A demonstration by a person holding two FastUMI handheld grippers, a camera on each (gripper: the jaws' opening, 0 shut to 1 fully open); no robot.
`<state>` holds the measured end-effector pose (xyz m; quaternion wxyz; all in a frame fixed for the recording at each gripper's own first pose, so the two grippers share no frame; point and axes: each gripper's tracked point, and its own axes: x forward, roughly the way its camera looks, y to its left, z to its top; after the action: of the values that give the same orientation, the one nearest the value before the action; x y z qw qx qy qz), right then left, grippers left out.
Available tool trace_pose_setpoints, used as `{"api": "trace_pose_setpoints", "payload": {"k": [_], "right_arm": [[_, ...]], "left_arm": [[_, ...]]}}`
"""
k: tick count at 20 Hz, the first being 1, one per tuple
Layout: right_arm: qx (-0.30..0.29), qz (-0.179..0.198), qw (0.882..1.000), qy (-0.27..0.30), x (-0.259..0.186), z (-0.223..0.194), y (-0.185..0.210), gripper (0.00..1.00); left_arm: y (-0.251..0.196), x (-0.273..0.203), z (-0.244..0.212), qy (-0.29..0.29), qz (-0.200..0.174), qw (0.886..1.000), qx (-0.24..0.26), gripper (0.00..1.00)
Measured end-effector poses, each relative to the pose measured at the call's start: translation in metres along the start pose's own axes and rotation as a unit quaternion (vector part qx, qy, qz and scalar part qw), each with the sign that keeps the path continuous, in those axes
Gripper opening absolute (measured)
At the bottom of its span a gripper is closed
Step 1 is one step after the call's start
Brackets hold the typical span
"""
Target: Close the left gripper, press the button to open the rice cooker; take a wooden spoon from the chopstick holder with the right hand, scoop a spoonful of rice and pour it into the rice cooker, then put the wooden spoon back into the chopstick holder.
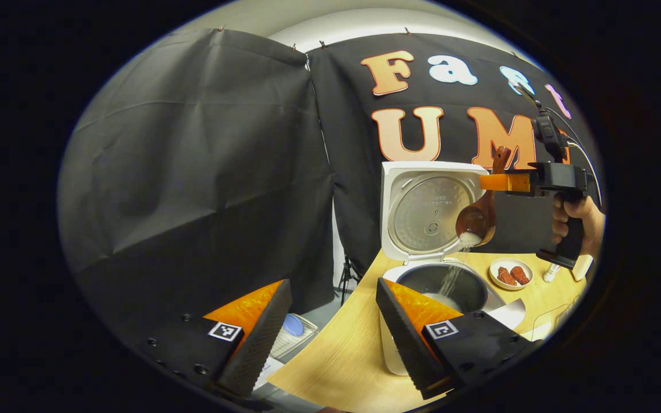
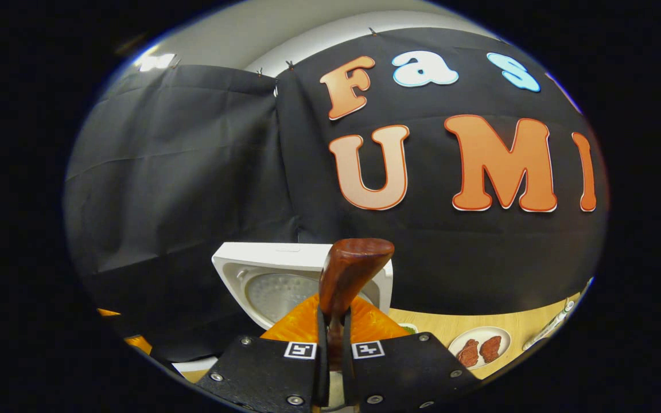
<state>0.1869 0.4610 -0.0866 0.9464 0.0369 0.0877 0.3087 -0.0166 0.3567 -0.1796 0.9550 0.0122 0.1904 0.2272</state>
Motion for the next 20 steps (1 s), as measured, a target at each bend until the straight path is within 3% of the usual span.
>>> {"api": "trace_pose_setpoints", "payload": {"k": [6, 12, 15, 20], "right_arm": [[-0.104, 0.026, 0.994, -0.019, -0.009, 0.005, 0.024, 0.08], [-0.196, 0.041, 0.979, -0.035, -0.023, 0.005, 0.044, 0.08], [-0.167, 0.050, 0.984, -0.035, -0.029, 0.006, 0.043, 0.08], [-0.058, 0.059, 0.996, -0.036, -0.058, 0.024, 0.017, 0.08]], "left_arm": [[-0.002, -0.001, -0.001, 0.001, 0.001, 1.000, 0.000, 0.97], [-0.008, -0.002, 0.003, -0.003, -0.002, 1.000, 0.003, 0.97], [-0.011, -0.009, 0.004, -0.007, -0.002, 1.000, 0.009, 0.97], [-0.024, -0.024, 0.016, -0.016, 0.012, 1.000, 0.008, 1.00]]}}
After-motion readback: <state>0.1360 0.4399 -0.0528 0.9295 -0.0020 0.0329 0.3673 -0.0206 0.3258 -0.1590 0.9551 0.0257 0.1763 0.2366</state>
